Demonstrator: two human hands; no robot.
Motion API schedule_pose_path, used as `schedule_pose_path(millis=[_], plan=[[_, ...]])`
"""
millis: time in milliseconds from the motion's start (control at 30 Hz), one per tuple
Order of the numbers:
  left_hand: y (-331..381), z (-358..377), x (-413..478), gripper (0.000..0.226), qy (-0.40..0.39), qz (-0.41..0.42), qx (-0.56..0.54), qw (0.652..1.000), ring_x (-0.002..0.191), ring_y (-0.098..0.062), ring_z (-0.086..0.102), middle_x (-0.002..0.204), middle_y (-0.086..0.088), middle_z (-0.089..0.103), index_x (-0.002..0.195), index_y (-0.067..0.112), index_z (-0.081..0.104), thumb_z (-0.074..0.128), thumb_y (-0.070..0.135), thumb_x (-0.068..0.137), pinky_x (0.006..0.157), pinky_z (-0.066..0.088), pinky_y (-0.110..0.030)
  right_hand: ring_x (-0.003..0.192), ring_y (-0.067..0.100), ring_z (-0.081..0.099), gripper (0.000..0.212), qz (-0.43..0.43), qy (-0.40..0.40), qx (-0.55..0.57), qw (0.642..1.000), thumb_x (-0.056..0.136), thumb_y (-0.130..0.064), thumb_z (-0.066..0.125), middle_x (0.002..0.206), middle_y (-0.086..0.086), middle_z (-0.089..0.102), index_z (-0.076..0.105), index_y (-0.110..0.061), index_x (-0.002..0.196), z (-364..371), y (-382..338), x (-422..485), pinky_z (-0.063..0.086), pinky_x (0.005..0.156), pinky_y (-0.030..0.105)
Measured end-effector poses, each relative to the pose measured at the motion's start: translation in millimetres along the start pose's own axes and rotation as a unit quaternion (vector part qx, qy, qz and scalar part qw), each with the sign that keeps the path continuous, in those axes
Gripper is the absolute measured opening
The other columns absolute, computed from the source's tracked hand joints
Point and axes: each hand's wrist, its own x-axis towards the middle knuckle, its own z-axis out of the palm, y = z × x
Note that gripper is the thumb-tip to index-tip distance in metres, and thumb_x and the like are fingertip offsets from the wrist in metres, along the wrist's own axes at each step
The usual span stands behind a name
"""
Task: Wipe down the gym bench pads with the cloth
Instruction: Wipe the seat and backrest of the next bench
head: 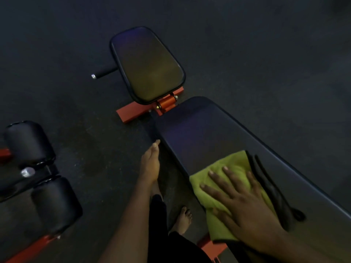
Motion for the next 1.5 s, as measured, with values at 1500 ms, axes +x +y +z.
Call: schedule_pose_path(millis=[1500], plan=[[27,76,33,0.053,0.208,0.007,-0.027,0.978,0.15,-0.009,0.015,0.165,0.001,0.017,0.157,0.015,0.023,0.023,0.034,0.108,0.103,0.006,0.0,0.156,0.026,0.013,0.059,0.251,0.024,0.035,0.967,0.1,-0.067,0.021,0.17,-0.01,0.011,0.023,-0.046,0.155,-25,100,265,0.019,0.113,0.07]])
